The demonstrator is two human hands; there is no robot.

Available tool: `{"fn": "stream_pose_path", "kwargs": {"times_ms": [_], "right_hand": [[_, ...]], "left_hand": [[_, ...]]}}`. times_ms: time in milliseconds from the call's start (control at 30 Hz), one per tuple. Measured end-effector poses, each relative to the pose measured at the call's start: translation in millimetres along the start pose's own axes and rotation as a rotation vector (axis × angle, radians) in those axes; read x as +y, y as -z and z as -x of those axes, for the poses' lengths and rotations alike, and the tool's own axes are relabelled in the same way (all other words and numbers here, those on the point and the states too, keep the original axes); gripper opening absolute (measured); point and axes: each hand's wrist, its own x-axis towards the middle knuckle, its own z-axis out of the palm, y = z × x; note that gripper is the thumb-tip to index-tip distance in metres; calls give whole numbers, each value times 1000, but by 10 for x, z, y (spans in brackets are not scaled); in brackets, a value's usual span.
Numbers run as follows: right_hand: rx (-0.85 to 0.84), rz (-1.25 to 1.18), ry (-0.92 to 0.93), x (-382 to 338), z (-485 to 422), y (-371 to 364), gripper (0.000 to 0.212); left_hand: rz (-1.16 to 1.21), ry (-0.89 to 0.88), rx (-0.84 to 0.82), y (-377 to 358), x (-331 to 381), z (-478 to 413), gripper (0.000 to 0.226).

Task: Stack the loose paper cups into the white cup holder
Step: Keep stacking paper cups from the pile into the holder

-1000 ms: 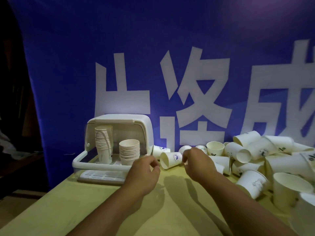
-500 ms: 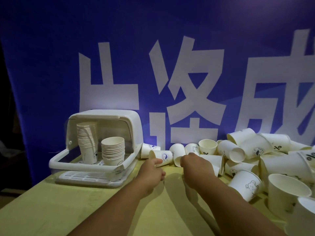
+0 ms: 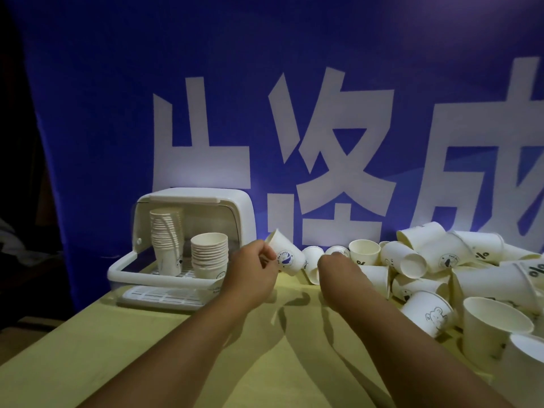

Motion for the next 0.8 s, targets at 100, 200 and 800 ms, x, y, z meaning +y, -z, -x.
{"fn": "stream_pose_path", "kwargs": {"times_ms": [100,200,800], "right_hand": [[86,-27,95,-165,11,154,43],[188,-197,134,-267,57,171,52],[525,-1016,134,-1135,-249,408,6]], "left_hand": [[-43,-111,65,295,-17,32,20],[-99,-264,170,538,-134,93,16],[-359,-280,330,1063,-520,-76,21]]}}
